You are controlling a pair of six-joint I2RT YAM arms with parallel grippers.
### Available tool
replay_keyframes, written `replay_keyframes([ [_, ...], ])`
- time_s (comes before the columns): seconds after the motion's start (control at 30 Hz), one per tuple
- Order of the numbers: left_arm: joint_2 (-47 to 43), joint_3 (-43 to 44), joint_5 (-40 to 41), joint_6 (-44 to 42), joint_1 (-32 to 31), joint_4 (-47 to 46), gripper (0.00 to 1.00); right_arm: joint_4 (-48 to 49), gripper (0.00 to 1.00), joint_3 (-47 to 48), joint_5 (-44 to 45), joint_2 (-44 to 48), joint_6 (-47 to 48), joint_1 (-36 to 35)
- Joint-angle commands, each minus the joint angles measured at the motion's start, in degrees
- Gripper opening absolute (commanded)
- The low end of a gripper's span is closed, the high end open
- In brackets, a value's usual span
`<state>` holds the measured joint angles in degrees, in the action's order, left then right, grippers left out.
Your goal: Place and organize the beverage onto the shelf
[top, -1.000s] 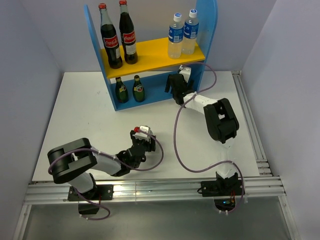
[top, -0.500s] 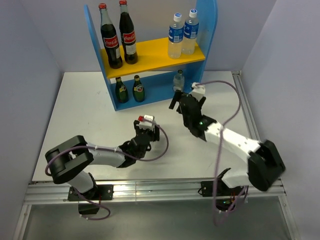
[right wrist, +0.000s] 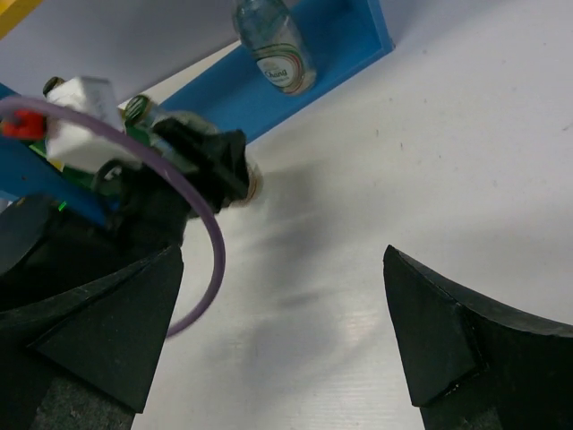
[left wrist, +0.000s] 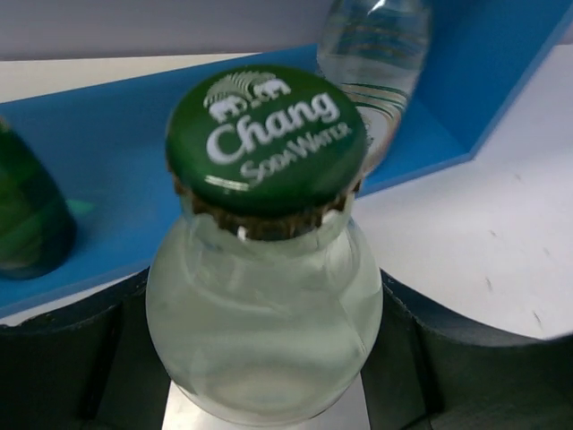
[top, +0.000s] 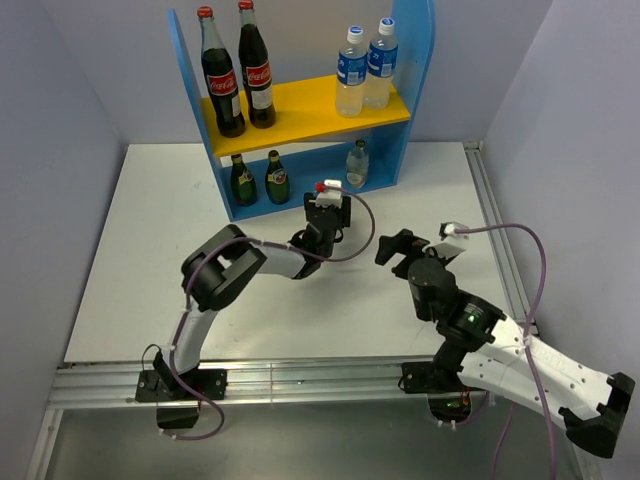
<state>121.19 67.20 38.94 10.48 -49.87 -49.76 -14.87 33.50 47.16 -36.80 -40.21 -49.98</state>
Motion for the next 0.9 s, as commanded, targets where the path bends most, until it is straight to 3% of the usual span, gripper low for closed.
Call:
replay_keyframes([
  [0.0, 2.99, 11.0, 1.49, -2.13, 2.13, -8.1, 0.0, -5.86, 1.0, -1.24, 1.97, 3.83, -2.42, -0.82],
  [0.2, 7.92, 20.33, -0.97, 2.09, 5.65, -2.37, 0.0, -5.87, 1.0, -3.44, 1.09, 7.53, -1.98, -1.09],
  [0.63, 14.69, 27.98, -3.69, 1.21, 8.47, -6.66, 0.0, -4.28, 1.0, -3.88, 0.39, 7.88, -0.4, -1.0],
  [0.87, 21.98, 39.66, -4.31, 2.35, 8.73, -3.59, 0.0, -5.34, 1.0, -4.32, -0.22, 9.99, -0.14, -1.09],
])
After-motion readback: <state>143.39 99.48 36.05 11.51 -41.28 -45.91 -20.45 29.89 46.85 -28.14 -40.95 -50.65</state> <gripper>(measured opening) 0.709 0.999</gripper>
